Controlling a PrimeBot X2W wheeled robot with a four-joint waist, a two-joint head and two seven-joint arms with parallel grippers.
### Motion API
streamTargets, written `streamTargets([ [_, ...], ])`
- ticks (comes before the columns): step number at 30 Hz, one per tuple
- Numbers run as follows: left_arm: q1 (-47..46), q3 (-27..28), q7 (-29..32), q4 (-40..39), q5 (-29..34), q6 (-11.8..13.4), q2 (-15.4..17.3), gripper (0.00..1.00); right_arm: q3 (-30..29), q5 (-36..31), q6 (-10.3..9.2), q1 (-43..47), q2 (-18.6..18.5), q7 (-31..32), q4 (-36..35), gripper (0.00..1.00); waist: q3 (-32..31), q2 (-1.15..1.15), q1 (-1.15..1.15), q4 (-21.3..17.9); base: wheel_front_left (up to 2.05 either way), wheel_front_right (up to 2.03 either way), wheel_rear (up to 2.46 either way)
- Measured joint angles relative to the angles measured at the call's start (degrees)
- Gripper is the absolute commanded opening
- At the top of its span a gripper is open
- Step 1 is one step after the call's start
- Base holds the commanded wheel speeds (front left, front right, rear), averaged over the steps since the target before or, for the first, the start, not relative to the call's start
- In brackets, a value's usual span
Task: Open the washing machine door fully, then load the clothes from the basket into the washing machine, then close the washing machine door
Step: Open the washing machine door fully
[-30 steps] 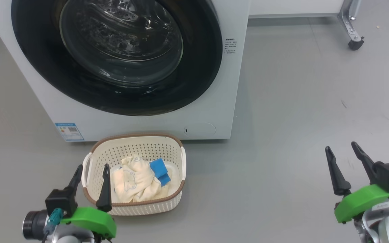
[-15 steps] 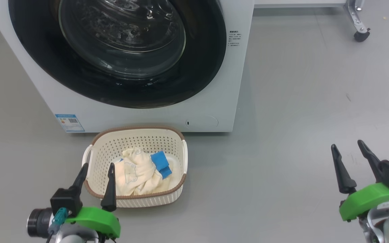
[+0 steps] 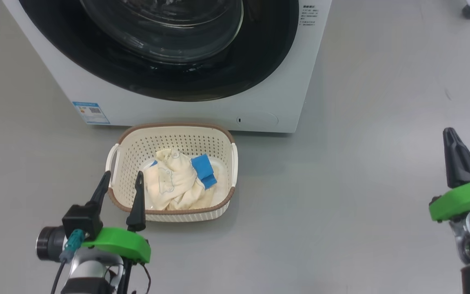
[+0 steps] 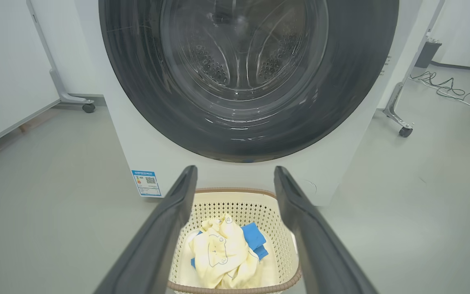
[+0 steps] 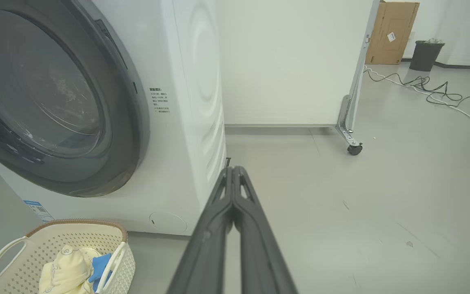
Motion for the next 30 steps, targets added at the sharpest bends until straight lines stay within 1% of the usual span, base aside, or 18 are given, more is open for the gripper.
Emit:
streamTargets([
  [2,-0.76,-0.03,0.0,-0.03,0.0,0.01,-0.04,1.0,-1.32,7.36,0.0,-2.58,0.31,2.59,2.15,0.0,0.87,0.0,0.0,0.35,0.0,0.0,0.0],
  [4,-1.43,-0.11,-0.01,-0.14,0.01,0.0,-0.1,1.0,-1.98,12.34,0.0,-5.2,0.34,4.77,4.04,0.0,1.6,0.0,0.0,0.8,0.0,0.0,0.0],
  [8,-2.38,-0.53,-0.01,-0.25,0.18,-0.01,-0.15,1.0,-3.76,26.57,-0.01,-10.44,0.42,11.59,8.14,0.0,2.94,0.0,0.0,1.65,0.0,0.0,0.0],
  [9,-2.38,-0.53,-0.01,-0.25,0.18,-0.01,-0.15,1.0,-3.76,26.57,-0.01,-10.44,0.42,11.59,8.14,0.0,2.94,0.0,0.0,1.65,0.0,0.0,0.0],
  [14,-3.31,-0.81,-0.01,-0.31,0.56,0.0,-0.14,1.0,-8.29,45.2,-0.01,-17.94,0.75,23.27,14.74,0.0,4.33,0.0,0.01,2.4,0.0,0.0,0.0],
  [17,-3.85,-0.83,-0.01,-0.4,0.56,-0.02,-0.15,1.0,-11.32,52.63,-0.01,-22.69,0.75,29.19,18.48,0.0,5.01,0.0,0.01,2.79,0.0,0.0,0.0],
  [21,-4.2,-1.01,-0.01,-0.43,0.59,-0.05,-0.18,1.0,-14.49,58.6,-0.01,-28.79,0.75,35.37,23.5,0.0,5.88,0.0,0.0,3.28,0.0,0.0,0.0],
  [24,-4.52,-1.08,-0.01,-0.46,1.05,-0.09,-0.22,1.0,-16.07,60.91,-0.01,-33.21,0.74,38.61,26.93,0.0,6.55,0.0,0.0,3.64,0.0,0.0,0.0],
  [27,-4.52,-1.2,-0.01,-0.47,1.08,-0.09,-0.42,1.0,-17.12,61.61,-0.01,-37.43,0.6,40.76,29.81,0.0,7.15,0.0,0.0,4.09,0.0,0.0,0.0],
  [30,-4.85,-1.25,-0.01,-0.47,1.08,-0.15,-0.45,1.0,-17.91,61.65,-0.01,-41.59,0.35,41.24,31.99,0.0,7.84,0.0,0.0,4.57,0.0,0.0,0.0],
])
